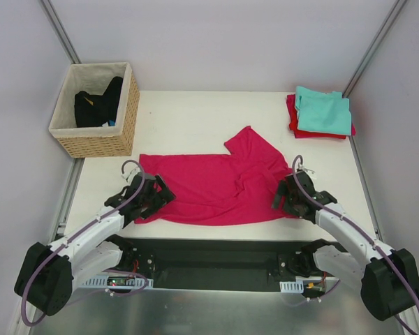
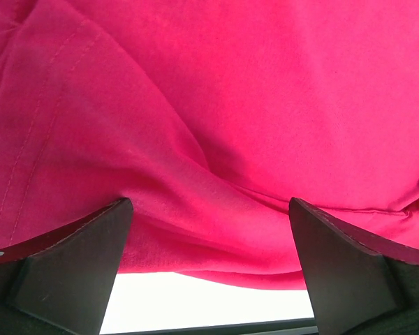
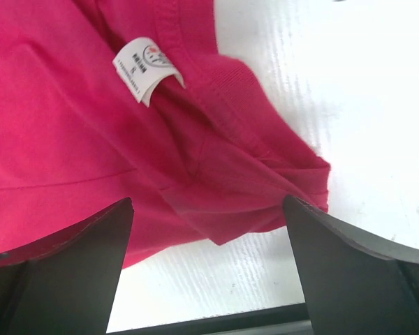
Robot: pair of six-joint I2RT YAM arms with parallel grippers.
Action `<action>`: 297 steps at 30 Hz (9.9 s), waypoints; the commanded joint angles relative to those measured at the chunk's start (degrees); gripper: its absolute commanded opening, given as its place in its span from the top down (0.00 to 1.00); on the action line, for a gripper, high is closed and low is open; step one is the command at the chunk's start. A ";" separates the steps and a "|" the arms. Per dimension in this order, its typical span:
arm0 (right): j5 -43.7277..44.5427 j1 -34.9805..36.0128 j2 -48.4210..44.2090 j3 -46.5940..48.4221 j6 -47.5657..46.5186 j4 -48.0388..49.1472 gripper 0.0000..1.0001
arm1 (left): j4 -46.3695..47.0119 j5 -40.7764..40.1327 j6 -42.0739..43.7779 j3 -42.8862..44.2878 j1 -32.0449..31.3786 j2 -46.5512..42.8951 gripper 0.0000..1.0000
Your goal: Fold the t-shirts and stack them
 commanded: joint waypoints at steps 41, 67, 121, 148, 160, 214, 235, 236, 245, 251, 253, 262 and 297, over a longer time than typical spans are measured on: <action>-9.41 5.68 -0.96 14.95 -2.91 0.29 0.04 | -11.15 8.46 12.52 13.15 4.44 -10.71 0.01; -2.83 10.00 3.72 2.64 4.64 3.04 0.04 | -11.49 7.95 11.82 18.52 4.44 -11.42 0.01; 8.43 20.28 -2.77 -0.43 14.84 -11.91 0.01 | -11.32 7.51 10.50 12.98 4.44 -11.86 0.01; 12.74 23.27 -2.88 8.71 12.99 -14.91 0.00 | -1.39 10.85 8.39 2.96 4.44 -6.41 0.01; 13.27 23.36 -4.99 8.70 13.26 -17.10 0.00 | -0.51 6.90 8.22 1.21 4.44 -5.35 0.01; -1.11 1.92 26.44 46.05 -5.90 -2.35 0.03 | -23.02 -10.24 9.36 28.54 13.38 1.32 0.01; -21.18 -3.36 31.04 43.42 -9.33 12.07 0.03 | 31.74 31.16 7.60 4.98 43.90 15.03 0.01; -21.36 -3.36 31.31 43.42 -9.07 12.08 0.03 | 32.79 31.16 7.52 5.07 44.17 15.56 0.01; -21.80 -3.45 33.15 42.28 -7.84 15.24 0.03 | 33.07 25.98 8.22 7.70 46.80 20.57 0.02; -22.50 -3.62 34.56 42.37 -7.22 17.17 0.02 | 33.50 22.36 8.74 8.67 46.72 23.64 0.05; -23.55 -3.62 35.09 42.28 -6.70 18.49 0.01 | 35.25 24.72 9.01 9.46 46.72 25.84 0.05; -26.90 -3.62 37.11 42.89 -7.57 19.72 0.01 | 34.39 40.30 13.22 19.21 46.72 42.45 0.12; -27.86 -3.89 47.20 50.52 -8.27 18.67 0.04 | 28.41 33.44 15.25 13.86 46.45 34.20 1.00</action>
